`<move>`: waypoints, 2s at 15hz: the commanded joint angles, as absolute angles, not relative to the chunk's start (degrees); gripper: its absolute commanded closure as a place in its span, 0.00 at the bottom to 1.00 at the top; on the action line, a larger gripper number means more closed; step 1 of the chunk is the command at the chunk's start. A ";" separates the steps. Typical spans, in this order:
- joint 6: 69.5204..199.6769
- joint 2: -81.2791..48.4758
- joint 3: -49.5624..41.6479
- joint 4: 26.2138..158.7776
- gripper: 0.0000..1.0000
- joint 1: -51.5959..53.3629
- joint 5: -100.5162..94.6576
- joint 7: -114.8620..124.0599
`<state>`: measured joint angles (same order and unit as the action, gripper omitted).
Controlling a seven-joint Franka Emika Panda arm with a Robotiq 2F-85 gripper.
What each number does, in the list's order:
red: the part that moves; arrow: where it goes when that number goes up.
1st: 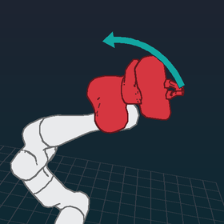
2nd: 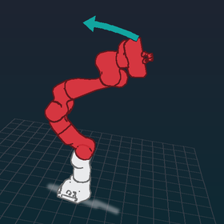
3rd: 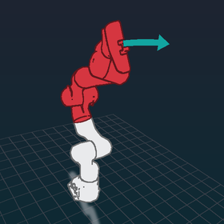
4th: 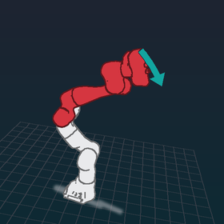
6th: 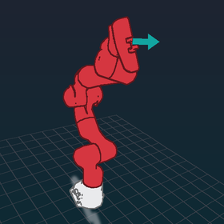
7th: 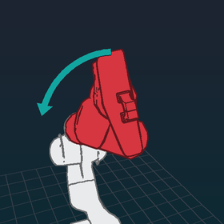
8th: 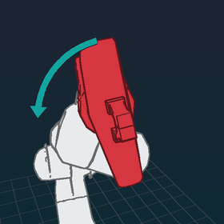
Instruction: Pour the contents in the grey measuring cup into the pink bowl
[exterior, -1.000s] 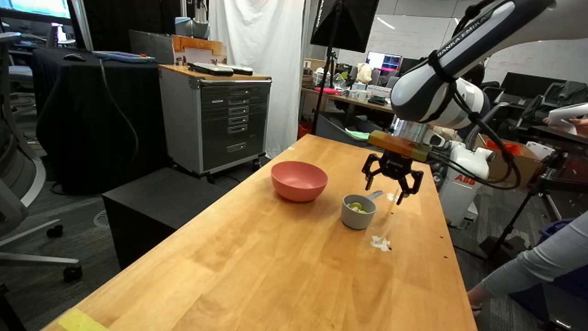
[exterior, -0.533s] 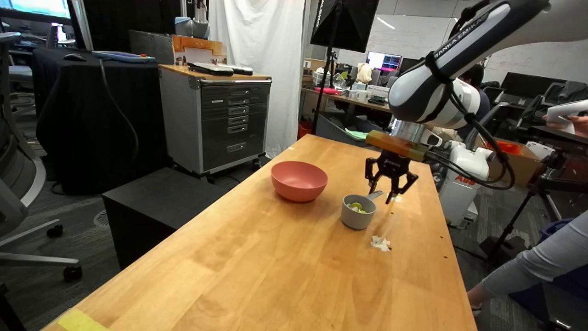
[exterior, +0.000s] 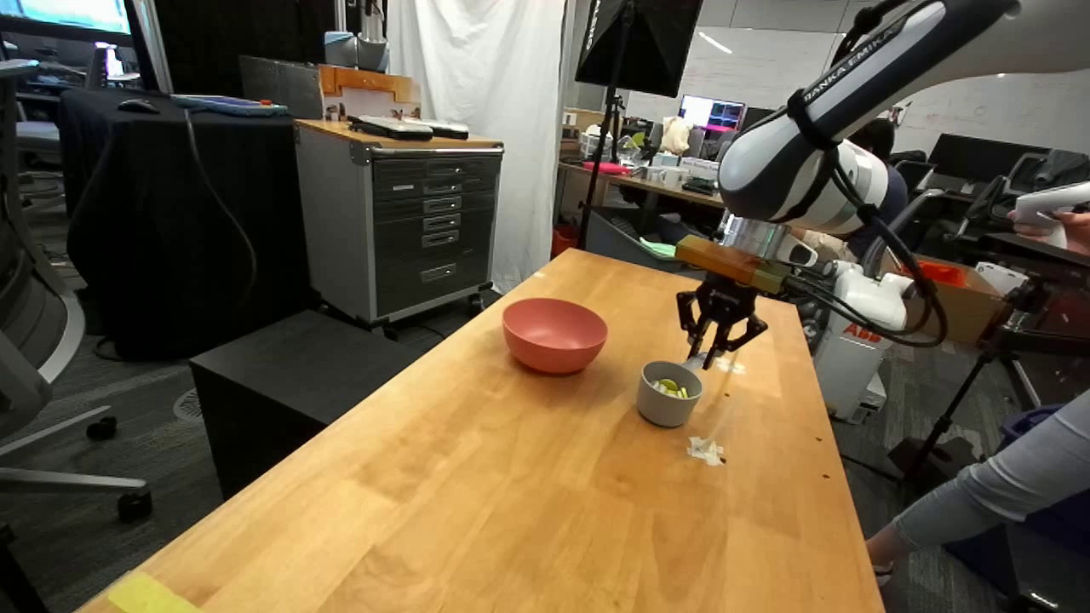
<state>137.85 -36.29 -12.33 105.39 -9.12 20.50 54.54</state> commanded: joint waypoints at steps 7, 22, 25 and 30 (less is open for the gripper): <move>137.22 -35.87 -12.58 104.30 0.90 -8.86 19.69 56.08; 131.93 -29.70 -12.63 102.84 0.94 -11.86 20.68 55.51; 132.08 -29.77 -13.15 101.10 0.94 -13.17 21.34 56.19; 131.39 -31.58 -14.70 96.55 0.94 -16.18 21.63 58.75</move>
